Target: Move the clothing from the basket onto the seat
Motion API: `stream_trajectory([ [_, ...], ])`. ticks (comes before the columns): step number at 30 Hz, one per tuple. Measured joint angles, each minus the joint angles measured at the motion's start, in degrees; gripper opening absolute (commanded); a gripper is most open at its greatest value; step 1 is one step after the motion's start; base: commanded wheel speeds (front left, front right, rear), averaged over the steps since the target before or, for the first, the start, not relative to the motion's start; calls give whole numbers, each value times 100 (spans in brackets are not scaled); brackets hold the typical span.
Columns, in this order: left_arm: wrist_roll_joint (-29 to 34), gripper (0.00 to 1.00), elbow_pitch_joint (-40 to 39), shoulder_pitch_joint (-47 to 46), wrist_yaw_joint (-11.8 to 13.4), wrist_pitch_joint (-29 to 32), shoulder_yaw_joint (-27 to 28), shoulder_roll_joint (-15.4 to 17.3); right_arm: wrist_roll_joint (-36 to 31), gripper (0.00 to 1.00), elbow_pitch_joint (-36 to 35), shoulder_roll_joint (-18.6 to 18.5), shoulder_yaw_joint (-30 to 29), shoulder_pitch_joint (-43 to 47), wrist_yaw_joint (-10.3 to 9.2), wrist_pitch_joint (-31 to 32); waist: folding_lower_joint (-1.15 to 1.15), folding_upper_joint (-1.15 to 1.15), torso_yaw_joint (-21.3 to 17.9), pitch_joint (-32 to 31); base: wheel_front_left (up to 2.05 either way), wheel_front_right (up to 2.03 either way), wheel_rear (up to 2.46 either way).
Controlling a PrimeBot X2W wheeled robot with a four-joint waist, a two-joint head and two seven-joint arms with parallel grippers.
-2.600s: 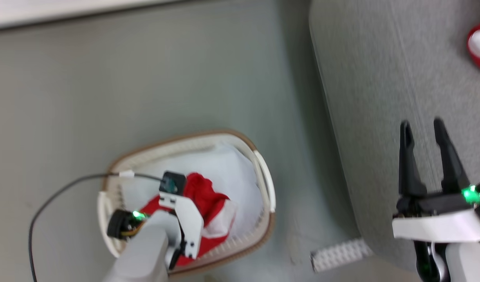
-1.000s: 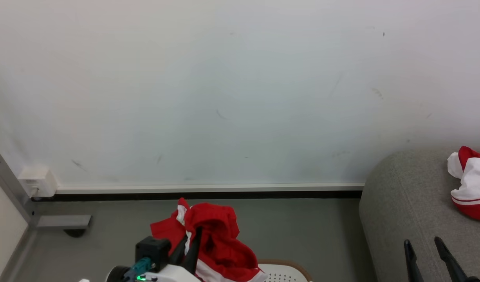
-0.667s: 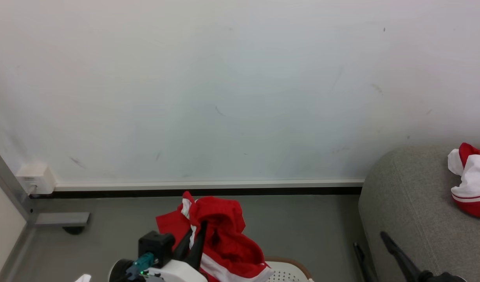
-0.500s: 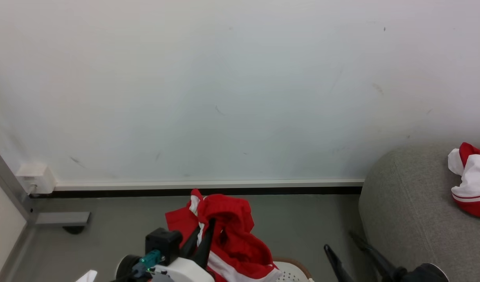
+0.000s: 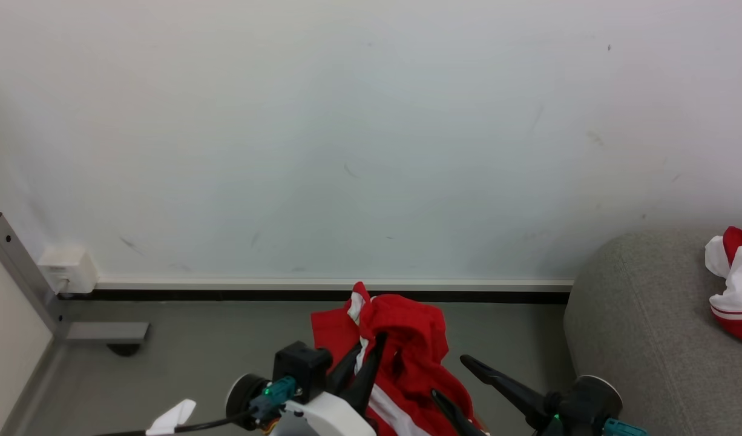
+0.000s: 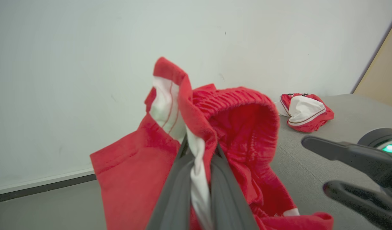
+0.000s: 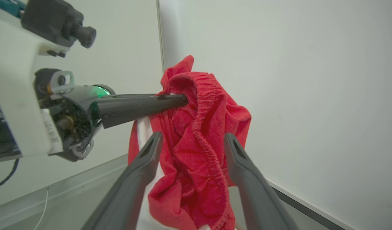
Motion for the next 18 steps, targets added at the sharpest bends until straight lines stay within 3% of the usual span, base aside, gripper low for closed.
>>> stream_trajectory([
  [9, 30, 0, 5, -83, -86, 92, -237, -98, 673, 100, 230, -185, 797, -571, 0, -54, 0, 0, 36, -8, 0, 0, 0],
  [18, 30, 0, -16, -194, -120, 209, -432, -292, 666, 100, 560, -162, 1541, -1105, 0, -68, 0, 0, 34, 17, 0, 0, 0],
])
